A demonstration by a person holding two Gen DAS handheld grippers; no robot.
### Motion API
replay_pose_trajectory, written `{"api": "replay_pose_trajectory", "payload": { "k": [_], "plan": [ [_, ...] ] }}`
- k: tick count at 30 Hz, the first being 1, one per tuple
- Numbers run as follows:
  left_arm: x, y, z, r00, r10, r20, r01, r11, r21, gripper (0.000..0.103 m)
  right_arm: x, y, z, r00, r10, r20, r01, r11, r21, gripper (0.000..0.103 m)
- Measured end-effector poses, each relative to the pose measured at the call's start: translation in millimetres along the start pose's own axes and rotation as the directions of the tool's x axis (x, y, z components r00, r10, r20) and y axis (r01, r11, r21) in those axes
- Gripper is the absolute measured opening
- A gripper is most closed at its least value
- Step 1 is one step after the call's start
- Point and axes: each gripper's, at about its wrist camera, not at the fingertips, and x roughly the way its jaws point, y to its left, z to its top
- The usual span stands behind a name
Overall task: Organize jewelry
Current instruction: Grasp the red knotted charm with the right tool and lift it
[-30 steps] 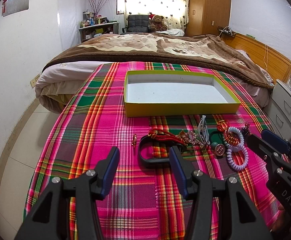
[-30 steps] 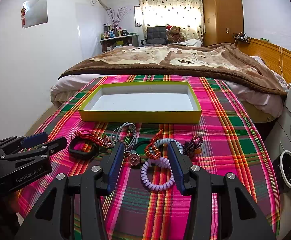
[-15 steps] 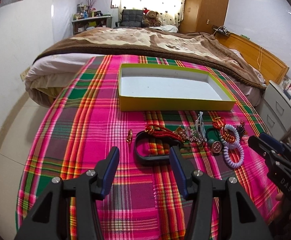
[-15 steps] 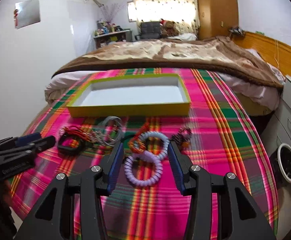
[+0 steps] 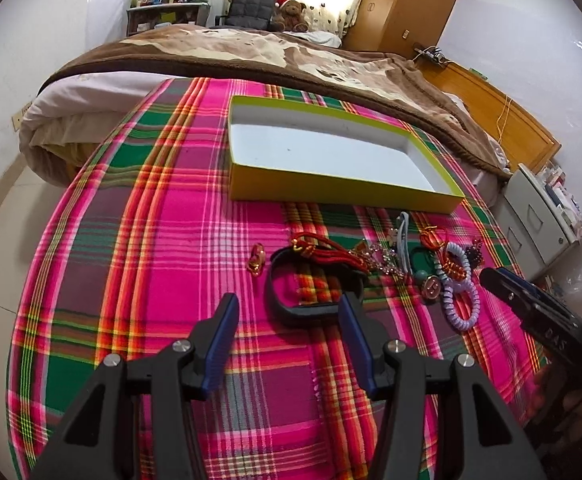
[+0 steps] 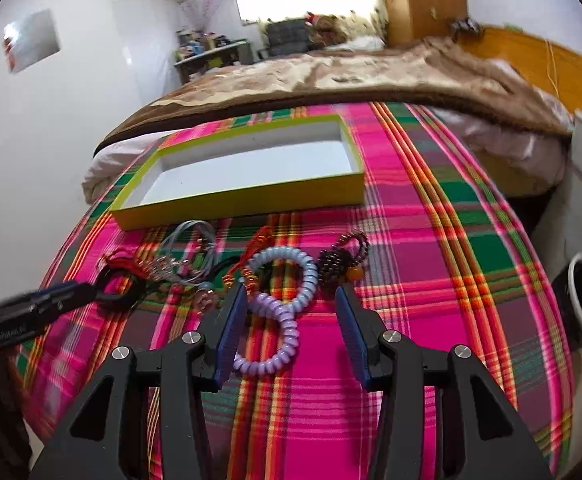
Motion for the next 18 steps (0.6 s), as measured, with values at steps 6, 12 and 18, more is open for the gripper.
{"api": "replay_pose_trajectory", "payload": {
  "k": [6, 12, 18],
  "plan": [
    [2, 9, 5, 1.0, -0.03, -0.008, 0.029, 0.999, -0.027, 0.054, 0, 12, 7, 0.996, 0.089, 0.017, -0.087, 0.994, -0.059, 0.047],
    [3, 12, 8, 1.0, -0.01, -0.008, 0.01, 1.0, -0.028, 0.054, 20, 41, 6, 0.997, 0.06, -0.047, -0.069, 0.974, -0.214, 0.047],
    [4, 17, 10, 1.0, -0.007, -0.009, 0.007, 0.999, -0.034, 0.054, 32, 49, 2, 0.997, 0.02, -0.069, -0.038, 0.963, -0.268, 0.046]
  ]
}}
